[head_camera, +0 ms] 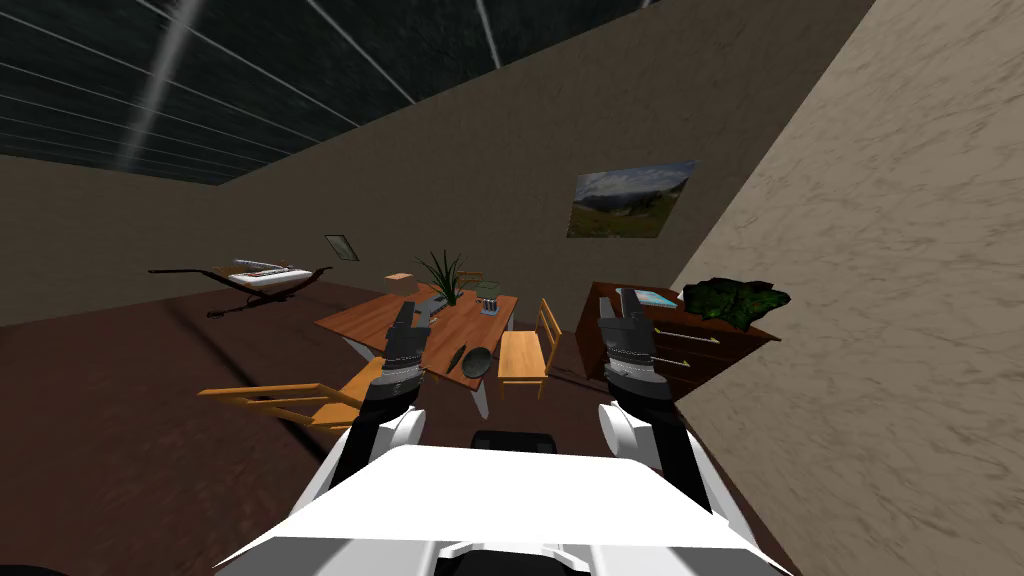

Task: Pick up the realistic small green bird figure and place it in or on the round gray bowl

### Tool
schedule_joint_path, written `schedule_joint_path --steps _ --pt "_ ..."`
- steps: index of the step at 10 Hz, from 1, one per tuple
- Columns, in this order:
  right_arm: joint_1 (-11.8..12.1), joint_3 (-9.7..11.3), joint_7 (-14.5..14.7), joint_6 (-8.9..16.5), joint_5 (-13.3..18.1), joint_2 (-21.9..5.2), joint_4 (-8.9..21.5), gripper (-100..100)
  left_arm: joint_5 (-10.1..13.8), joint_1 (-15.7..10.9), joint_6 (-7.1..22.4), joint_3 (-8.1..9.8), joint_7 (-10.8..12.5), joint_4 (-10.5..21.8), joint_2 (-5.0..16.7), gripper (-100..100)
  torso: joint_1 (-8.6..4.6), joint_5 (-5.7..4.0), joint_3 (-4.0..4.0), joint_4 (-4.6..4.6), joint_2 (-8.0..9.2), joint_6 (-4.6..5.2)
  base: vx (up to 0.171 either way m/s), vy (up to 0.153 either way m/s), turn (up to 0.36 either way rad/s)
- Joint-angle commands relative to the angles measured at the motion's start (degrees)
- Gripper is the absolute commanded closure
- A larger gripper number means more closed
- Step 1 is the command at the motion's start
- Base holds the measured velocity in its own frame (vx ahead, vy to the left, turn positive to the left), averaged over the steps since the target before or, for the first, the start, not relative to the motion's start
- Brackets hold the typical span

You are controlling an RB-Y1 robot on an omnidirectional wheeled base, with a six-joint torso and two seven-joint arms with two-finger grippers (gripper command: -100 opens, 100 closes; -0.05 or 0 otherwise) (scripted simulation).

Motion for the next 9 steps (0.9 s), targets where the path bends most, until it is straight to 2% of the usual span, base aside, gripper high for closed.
schedule_joint_path --steps 1,2,5,7,8,9 --pt "0.0 0.0 0.0 0.0 0.0 0.0 0.0 0 -0.8 0.7 0.2 0.21 0.4 1.0 2.2 -100 0.00 0.00 0.00 0.00 0.00 0.00 -0.119 -0.005 -0.080" --pt "0.0 0.0 0.0 0.0 0.0 0.0 0.0 0 -1.3 1.2 0.4 0.28 0.7 1.7 3.2 -100 0.00 0.00 0.18 0.06 0.35 0.01 -0.206 -0.005 -0.103" --pt "0.0 0.0 0.0 0.0 0.0 0.0 0.0 0 -3.6 3.5 1.1 0.40 1.9 4.7 6.0 -100 -0.26 -0.05 0.68 0.26 1.18 0.01 -0.301 -0.046 -0.083" --pt "0.0 0.0 0.0 0.0 0.0 0.0 0.0 0 -4.6 4.5 1.4 0.42 2.3 5.8 6.8 -100 0.13 0.02 0.57 0.23 0.96 0.00 -0.227 0.039 -0.063" --pt "0.0 0.0 0.0 0.0 0.0 0.0 0.0 0 -5.6 5.6 1.7 0.44 2.8 7.1 7.7 -100 0.18 0.04 0.57 0.22 0.98 0.01 -0.303 -0.033 -0.119" --pt "0.0 0.0 0.0 0.0 0.0 0.0 0.0 0 -5.6 5.6 1.7 0.44 2.8 7.1 7.7 -100 -0.03 0.00 0.66 0.26 1.14 0.01 -0.258 -0.030 -0.023"
